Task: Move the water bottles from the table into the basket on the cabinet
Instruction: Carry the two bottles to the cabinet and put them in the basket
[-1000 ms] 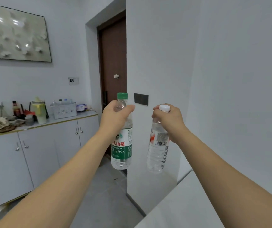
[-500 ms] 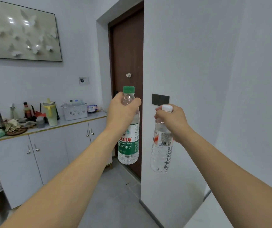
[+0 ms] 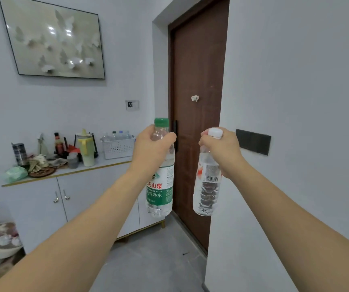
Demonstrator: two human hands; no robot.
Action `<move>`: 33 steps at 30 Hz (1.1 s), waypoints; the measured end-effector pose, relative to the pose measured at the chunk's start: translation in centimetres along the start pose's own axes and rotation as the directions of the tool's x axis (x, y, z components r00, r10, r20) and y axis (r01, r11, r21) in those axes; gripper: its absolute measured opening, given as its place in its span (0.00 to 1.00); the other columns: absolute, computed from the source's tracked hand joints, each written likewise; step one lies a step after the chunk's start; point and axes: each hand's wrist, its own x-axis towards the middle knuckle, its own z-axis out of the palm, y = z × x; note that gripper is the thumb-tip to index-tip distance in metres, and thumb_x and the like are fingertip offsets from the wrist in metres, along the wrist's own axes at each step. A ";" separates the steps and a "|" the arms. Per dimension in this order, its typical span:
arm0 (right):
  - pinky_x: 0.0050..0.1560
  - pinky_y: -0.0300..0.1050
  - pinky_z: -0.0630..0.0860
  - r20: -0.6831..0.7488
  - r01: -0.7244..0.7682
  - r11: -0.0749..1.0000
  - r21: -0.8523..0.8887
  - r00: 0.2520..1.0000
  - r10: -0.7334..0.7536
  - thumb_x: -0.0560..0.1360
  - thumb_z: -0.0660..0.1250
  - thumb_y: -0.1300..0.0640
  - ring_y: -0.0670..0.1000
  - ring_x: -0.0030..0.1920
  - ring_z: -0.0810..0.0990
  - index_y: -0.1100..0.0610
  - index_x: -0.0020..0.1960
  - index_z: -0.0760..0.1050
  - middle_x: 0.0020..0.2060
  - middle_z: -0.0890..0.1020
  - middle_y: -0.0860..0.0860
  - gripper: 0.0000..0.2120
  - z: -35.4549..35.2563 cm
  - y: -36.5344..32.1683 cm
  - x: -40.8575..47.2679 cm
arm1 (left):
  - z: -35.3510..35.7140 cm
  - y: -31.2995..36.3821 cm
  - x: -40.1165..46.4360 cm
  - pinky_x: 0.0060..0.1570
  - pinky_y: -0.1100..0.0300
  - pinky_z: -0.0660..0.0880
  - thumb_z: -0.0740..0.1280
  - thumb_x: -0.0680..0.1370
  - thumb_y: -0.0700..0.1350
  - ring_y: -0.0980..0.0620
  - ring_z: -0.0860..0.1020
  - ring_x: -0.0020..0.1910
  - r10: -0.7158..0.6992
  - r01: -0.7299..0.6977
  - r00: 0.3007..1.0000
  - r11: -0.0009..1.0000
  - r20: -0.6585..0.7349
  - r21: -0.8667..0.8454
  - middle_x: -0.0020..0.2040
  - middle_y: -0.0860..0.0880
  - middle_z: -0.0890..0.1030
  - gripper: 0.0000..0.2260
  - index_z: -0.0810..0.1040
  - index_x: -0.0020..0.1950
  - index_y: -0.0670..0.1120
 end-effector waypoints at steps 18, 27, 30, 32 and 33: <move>0.33 0.39 0.74 0.091 0.000 0.998 0.063 0.996 -0.005 0.66 0.69 0.65 0.46 0.29 0.78 0.58 0.41 0.81 0.30 0.80 0.50 0.05 25.3 5.4 17.9 | -9.4 -16.6 23.9 0.44 0.50 0.79 0.70 0.67 0.61 0.52 0.82 0.40 -0.042 0.039 0.998 0.998 -0.057 -0.048 0.40 0.53 0.84 0.11 0.80 0.43 0.56; 0.37 0.44 0.75 0.096 -0.030 0.998 0.055 0.995 0.024 0.66 0.70 0.62 0.48 0.32 0.78 0.54 0.36 0.80 0.33 0.81 0.52 0.04 37.6 10.2 28.6 | -12.9 -26.3 37.0 0.38 0.57 0.73 0.68 0.69 0.60 0.57 0.82 0.37 -0.102 0.098 0.992 0.994 -0.074 -0.056 0.38 0.57 0.84 0.09 0.80 0.43 0.57; 0.37 0.46 0.74 0.118 -0.044 0.999 -0.007 0.992 0.045 0.66 0.70 0.60 0.50 0.34 0.76 0.62 0.38 0.80 0.32 0.80 0.54 0.05 41.1 13.4 32.6 | -12.8 -30.4 40.9 0.36 0.59 0.70 0.68 0.70 0.59 0.56 0.81 0.38 -0.136 0.132 0.988 0.990 -0.076 -0.057 0.38 0.56 0.84 0.09 0.80 0.43 0.55; 0.35 0.46 0.73 0.165 -0.057 0.996 -0.065 0.984 0.067 0.64 0.70 0.58 0.50 0.32 0.76 0.64 0.37 0.79 0.30 0.79 0.53 0.08 43.4 15.6 35.8 | -12.6 -32.8 43.7 0.36 0.60 0.70 0.68 0.72 0.59 0.56 0.82 0.39 -0.145 0.142 0.987 0.989 -0.067 -0.046 0.40 0.54 0.84 0.09 0.80 0.45 0.55; 0.34 0.45 0.73 0.191 -0.056 0.993 -0.099 0.979 0.075 0.64 0.70 0.58 0.50 0.31 0.76 0.62 0.35 0.80 0.28 0.79 0.52 0.07 44.6 16.7 37.4 | -12.5 -34.0 45.4 0.35 0.60 0.70 0.68 0.72 0.59 0.56 0.82 0.39 -0.147 0.145 0.987 0.989 -0.068 -0.038 0.40 0.54 0.84 0.09 0.79 0.45 0.55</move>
